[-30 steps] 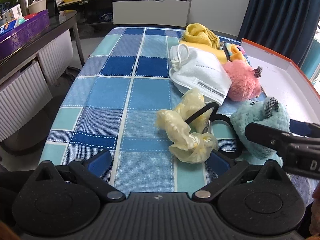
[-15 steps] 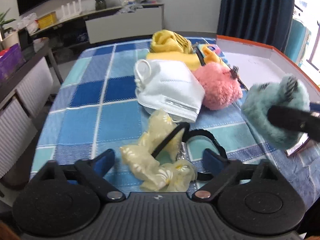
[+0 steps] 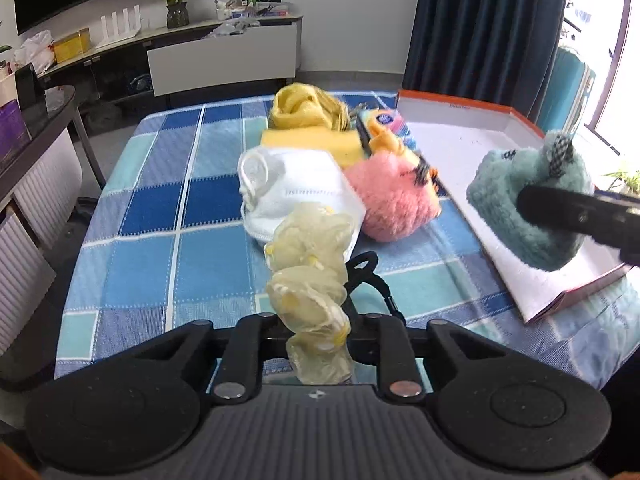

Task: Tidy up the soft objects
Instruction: 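Grasp the knitted pouch with the right tool while the left tool grasps the scrunchie, then carry the pouch and scrunchie over the white box with both tools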

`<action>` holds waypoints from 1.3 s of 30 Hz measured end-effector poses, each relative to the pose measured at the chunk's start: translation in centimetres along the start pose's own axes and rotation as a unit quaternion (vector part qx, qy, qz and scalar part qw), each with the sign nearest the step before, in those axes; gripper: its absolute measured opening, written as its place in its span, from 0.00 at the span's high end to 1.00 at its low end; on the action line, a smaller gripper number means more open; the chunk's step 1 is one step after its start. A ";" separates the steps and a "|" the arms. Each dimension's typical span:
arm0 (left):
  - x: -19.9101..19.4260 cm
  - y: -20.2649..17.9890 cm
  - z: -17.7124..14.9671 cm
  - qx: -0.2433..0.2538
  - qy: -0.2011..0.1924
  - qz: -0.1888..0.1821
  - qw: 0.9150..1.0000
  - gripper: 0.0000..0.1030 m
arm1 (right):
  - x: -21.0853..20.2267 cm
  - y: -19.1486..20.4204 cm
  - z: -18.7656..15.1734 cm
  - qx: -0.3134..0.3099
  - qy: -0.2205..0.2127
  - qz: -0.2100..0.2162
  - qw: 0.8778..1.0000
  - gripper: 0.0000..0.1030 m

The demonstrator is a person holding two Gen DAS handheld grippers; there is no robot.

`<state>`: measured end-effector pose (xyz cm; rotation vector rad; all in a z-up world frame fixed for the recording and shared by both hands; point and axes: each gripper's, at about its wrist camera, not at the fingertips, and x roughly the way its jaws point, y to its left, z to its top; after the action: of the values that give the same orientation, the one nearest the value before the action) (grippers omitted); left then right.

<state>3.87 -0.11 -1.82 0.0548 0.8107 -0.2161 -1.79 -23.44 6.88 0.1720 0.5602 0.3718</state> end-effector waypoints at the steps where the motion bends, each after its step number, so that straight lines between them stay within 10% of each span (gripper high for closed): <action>1: -0.4 -0.1 0.5 0.001 -0.004 -0.004 1.000 0.79 | -0.2 -0.1 0.2 0.001 -0.002 -0.002 1.000 0.36; 39: 3.9 -12.4 12.1 0.018 -0.025 -0.069 0.997 0.79 | -1.7 -13.6 6.5 0.028 -0.019 -0.111 0.993 0.36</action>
<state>12.48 -14.46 4.09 0.0268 0.7623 -0.3619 4.47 -37.02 9.67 0.1680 0.5462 0.1363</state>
